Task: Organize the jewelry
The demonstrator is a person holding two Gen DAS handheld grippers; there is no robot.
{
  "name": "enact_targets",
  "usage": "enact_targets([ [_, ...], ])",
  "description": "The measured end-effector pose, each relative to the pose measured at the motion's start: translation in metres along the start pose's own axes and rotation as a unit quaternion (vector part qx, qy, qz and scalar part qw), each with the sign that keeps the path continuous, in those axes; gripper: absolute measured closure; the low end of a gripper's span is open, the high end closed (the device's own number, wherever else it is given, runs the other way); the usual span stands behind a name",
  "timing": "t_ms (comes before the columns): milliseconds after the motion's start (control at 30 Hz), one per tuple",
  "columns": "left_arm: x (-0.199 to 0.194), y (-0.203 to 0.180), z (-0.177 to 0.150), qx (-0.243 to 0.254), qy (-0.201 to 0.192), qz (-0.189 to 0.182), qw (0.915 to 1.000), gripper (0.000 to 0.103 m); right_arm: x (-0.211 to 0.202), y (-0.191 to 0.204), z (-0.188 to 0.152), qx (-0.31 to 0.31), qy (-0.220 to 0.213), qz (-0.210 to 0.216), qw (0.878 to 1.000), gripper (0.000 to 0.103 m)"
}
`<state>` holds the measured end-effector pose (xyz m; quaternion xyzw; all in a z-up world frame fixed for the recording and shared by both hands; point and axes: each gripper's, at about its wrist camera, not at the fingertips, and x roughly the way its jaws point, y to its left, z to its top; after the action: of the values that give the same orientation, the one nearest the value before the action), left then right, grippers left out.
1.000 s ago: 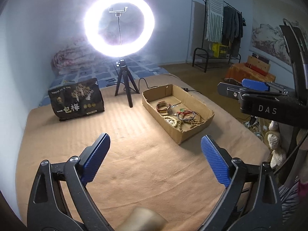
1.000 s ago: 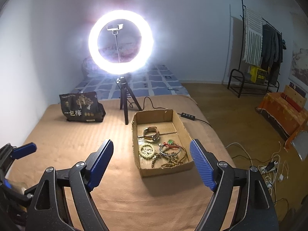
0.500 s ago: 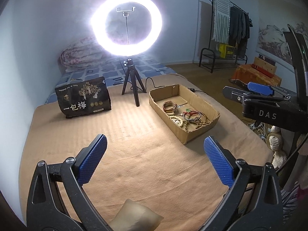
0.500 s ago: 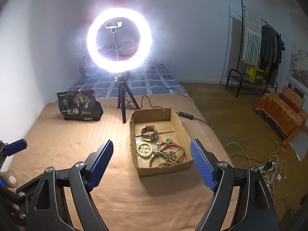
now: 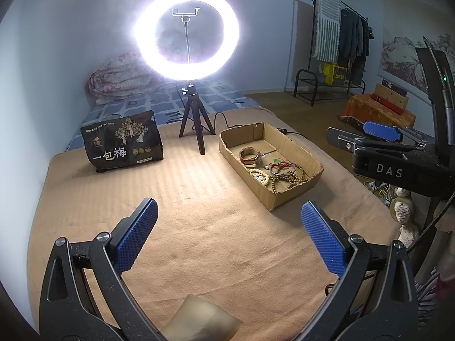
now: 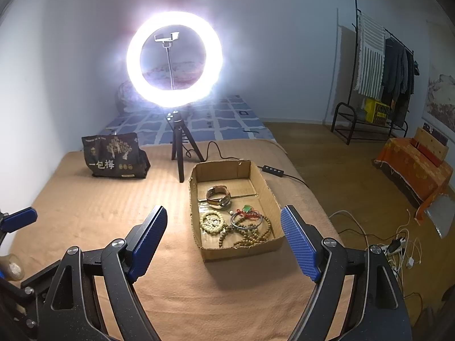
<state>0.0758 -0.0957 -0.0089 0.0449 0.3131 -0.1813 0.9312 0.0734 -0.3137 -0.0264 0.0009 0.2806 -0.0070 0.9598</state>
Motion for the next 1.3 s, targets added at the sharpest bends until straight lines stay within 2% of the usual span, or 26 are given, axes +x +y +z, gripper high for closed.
enact_targets([
  [1300,-0.0012,-0.0025,-0.0001,-0.001,0.002,-0.002,1.0,0.0,0.0021,0.0002,-0.0022,-0.001,0.005,-0.004,1.0,0.021],
])
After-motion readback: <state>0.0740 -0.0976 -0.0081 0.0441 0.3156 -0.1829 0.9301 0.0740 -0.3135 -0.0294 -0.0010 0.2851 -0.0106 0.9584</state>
